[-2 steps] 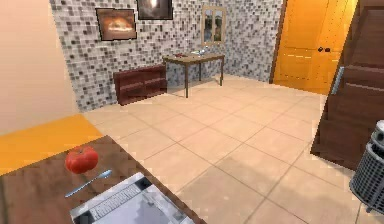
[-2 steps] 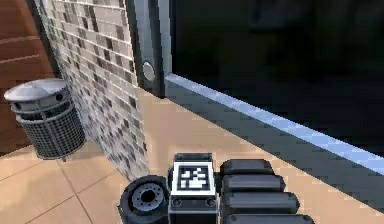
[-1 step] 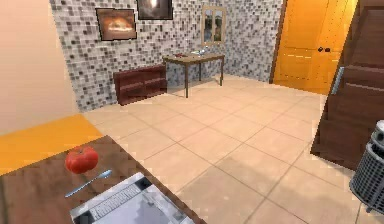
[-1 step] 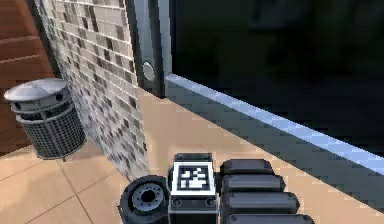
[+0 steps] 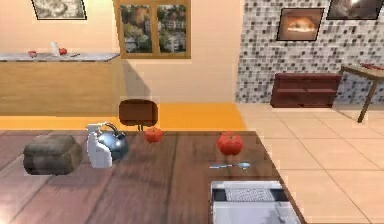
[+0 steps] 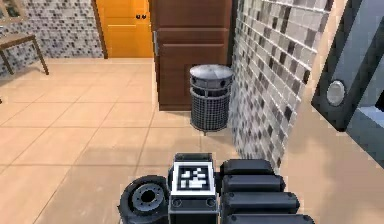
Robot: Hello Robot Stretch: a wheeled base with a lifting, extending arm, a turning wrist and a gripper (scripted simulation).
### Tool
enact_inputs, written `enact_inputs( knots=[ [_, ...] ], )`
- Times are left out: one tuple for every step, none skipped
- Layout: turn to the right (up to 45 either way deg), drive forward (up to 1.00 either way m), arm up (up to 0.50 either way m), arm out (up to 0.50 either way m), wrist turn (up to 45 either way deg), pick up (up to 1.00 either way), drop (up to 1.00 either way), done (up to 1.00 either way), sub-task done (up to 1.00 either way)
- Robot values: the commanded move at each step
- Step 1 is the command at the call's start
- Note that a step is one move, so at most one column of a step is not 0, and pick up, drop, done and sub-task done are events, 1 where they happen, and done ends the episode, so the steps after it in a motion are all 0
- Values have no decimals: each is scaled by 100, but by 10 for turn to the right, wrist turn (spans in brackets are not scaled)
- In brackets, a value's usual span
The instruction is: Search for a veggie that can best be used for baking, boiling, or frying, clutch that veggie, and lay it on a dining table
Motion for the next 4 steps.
enact_inputs(
  knots=[
    [-450,0,0,0,0,0,0,0,0],
    [-330,0,0,0,0,0,0,0,0],
    [450,0,0,0,0,0,0,0,0],
    [450,0,0,0,0,0,0,0,0]
  ],
)
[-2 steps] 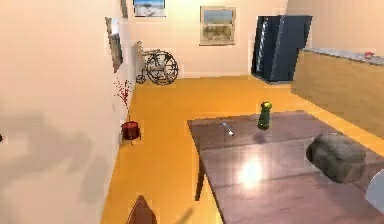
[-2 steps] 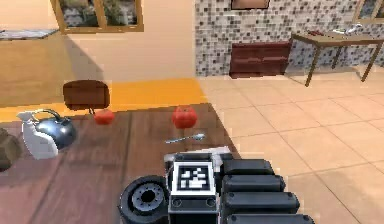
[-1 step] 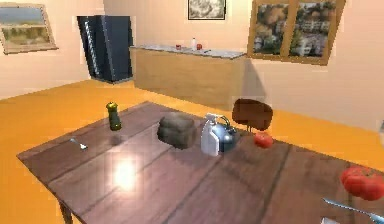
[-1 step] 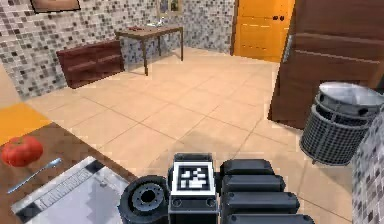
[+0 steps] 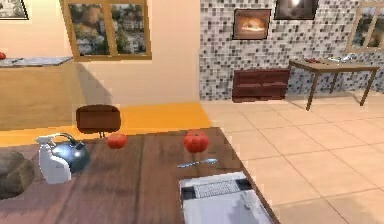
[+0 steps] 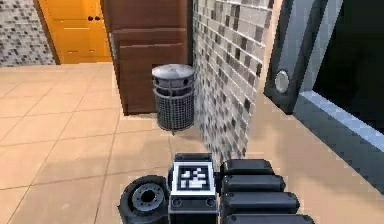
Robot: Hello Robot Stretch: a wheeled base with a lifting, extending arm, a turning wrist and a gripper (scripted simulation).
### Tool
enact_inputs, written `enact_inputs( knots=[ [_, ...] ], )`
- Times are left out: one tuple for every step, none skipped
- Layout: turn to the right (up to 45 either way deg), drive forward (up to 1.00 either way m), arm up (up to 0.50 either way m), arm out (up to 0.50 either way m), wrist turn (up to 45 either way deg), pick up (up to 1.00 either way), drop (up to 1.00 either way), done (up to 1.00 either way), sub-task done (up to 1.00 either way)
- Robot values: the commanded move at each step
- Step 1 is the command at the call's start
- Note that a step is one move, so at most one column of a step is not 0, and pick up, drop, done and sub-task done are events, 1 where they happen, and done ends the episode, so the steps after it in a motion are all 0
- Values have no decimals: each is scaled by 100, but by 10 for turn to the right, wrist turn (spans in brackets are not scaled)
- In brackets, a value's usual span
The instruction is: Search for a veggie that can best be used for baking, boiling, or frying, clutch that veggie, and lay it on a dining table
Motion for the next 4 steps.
enact_inputs(
  knots=[
    [420,0,0,0,0,0,0,0,0],
    [-450,0,0,0,0,0,0,0,0],
    [-450,0,0,0,0,0,0,0,0],
    [-450,0,0,0,0,0,0,0,0]
  ],
)
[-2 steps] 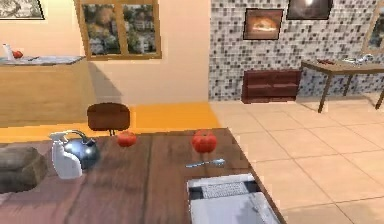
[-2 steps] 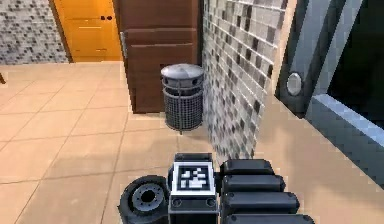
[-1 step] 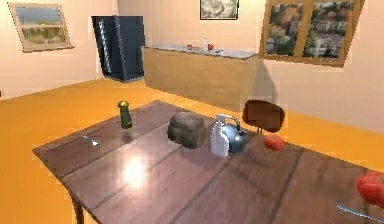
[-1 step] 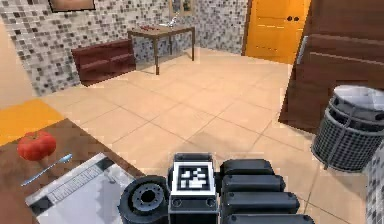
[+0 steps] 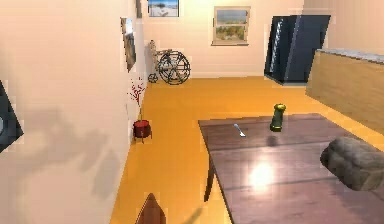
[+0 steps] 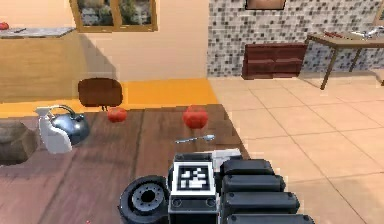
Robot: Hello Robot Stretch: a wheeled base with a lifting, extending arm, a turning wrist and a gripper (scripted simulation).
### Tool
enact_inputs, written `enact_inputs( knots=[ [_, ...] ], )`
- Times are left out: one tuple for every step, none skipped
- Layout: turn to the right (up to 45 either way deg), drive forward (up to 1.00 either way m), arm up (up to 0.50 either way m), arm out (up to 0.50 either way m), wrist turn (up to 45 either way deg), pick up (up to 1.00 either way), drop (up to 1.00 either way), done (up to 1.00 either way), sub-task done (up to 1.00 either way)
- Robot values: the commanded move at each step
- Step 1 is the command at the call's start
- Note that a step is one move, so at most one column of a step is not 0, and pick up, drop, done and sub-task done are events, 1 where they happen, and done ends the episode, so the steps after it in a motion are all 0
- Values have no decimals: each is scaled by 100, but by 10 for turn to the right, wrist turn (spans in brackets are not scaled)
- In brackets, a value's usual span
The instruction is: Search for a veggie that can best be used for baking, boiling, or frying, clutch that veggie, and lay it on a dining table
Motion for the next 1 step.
enact_inputs(
  knots=[
    [-120,0,0,0,0,0,0,0,0]
  ],
)
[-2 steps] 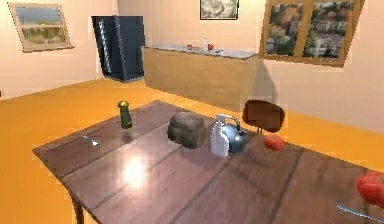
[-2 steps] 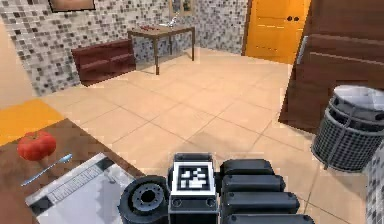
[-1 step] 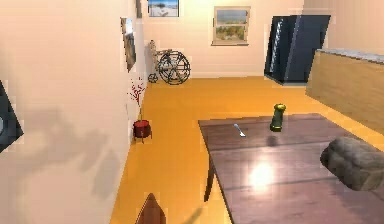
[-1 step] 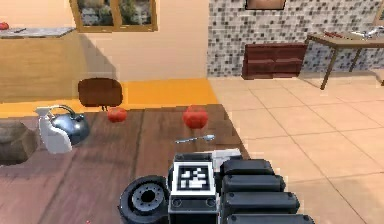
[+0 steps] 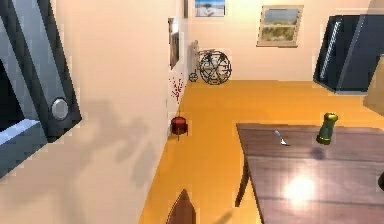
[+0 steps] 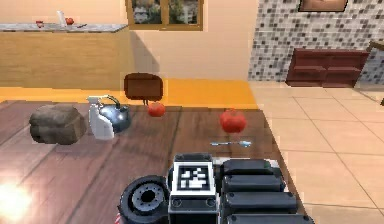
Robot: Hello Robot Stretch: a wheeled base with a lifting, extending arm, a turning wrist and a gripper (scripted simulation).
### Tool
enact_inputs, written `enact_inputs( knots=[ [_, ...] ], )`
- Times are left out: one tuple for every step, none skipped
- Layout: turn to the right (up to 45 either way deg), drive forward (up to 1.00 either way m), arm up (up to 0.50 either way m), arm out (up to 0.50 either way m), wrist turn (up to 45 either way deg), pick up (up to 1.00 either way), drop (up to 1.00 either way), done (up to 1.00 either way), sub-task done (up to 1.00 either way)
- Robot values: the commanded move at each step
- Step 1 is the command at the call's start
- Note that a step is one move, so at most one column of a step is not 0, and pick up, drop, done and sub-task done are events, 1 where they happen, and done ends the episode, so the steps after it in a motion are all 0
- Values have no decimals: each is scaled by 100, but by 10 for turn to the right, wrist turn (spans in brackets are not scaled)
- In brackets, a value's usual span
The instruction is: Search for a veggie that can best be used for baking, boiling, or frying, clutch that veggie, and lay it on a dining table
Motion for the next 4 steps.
enact_inputs(
  knots=[
    [0,0,0,48,0,0,0,0,0],
    [0,0,0,0,390,0,0,0,0],
    [0,0,-32,0,0,0,0,0,0],
    [0,0,0,0,0,0,100,0,0]
  ],
)
